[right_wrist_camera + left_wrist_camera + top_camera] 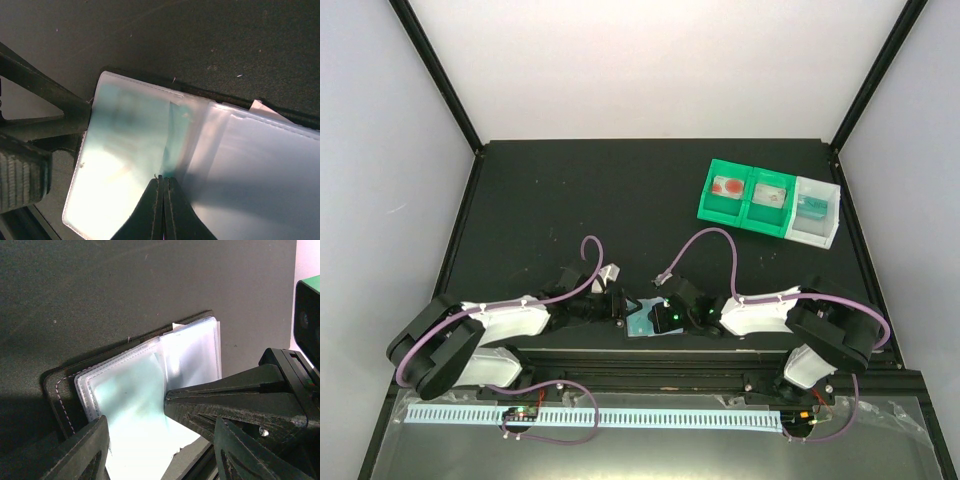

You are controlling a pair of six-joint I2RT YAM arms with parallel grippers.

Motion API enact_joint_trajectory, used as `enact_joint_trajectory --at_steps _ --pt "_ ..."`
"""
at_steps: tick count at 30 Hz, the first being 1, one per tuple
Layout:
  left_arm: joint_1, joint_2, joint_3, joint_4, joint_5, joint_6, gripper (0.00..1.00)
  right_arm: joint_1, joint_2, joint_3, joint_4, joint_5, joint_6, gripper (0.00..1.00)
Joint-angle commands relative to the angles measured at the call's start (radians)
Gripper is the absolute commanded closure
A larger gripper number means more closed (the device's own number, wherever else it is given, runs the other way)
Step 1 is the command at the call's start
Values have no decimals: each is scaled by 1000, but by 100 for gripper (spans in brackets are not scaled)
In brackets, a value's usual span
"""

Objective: Take the credit cards out of the card holder

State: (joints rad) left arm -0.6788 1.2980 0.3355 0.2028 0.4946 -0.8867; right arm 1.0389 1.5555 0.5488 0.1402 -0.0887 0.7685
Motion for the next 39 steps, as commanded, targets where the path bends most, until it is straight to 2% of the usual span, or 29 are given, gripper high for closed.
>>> enact_joint_trajectory --at_steps 1,39 --pt "5 4 -10 23 -3 2 40 6 44 -26 -29 19 8 99" --pt "5 19 -26 94 43 -37 39 7 45 -34 3 -2 3 98"
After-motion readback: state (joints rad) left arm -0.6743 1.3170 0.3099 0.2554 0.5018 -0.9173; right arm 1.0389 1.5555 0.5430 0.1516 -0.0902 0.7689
